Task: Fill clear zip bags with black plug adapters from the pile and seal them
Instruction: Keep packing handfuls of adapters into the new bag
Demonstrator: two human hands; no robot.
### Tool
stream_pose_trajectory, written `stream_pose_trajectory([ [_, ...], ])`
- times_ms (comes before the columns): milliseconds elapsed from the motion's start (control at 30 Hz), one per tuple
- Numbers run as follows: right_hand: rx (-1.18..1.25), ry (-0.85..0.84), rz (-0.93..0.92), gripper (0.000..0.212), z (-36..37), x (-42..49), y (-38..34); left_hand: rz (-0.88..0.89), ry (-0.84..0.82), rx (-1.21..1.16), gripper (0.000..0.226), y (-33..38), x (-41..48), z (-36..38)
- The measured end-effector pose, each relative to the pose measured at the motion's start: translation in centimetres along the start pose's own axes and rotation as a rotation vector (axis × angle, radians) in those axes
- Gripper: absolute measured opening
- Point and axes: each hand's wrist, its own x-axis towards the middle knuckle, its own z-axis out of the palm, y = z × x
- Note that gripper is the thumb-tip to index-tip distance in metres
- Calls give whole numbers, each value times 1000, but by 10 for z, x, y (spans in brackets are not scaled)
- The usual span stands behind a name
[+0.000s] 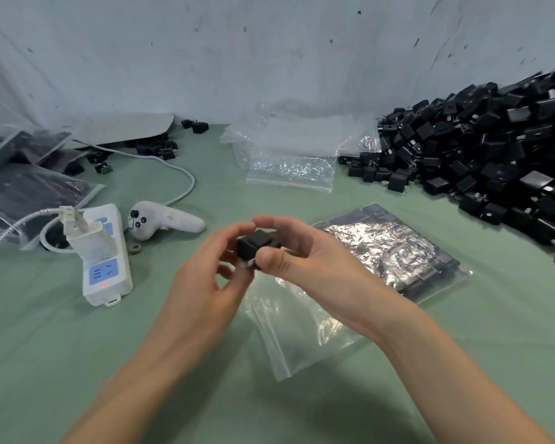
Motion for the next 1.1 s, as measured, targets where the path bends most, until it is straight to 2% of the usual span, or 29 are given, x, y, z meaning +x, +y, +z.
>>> stream_pose_trajectory([
  [167,-187,14,-7,46,12,-1,-3,45,-72,88,55,8,-19,-17],
  [333,-320,-55,0,54,13,-1,-3,-15,-81,20,33,-5,-16,-22],
  [400,-496,-22,-71,44,10,-3,-1,-61,-80,67,29,-19,-18,-28],
  [467,-789,19,-218,36,4,-4,-1,-106,-128,157,32,-35,-24,-33],
  [567,-1125,-20,-394,54,1,-6,3,-153,-256,244,40,-48,-31,-35],
  [633,-1244,-81,-464,49,5,-5,10,-87,-283,324,29,-47,-33,-27],
  [700,-1333,-111,-479,33,10,-4,16,14,-280,385,26,-41,-33,-16],
  [800,-1385,-63,-520,14,9,-3,20,80,-302,402,33,-33,-32,-4],
  [933,-1308,-23,-560,10,6,-2,18,163,-431,451,44,-30,-26,0],
  [1000,-1283,-14,-560,10,7,-2,17,204,-533,425,43,-30,-22,-4],
  [1100,-1282,-21,-534,9,9,-1,17,232,-580,333,32,-30,-16,-5],
])
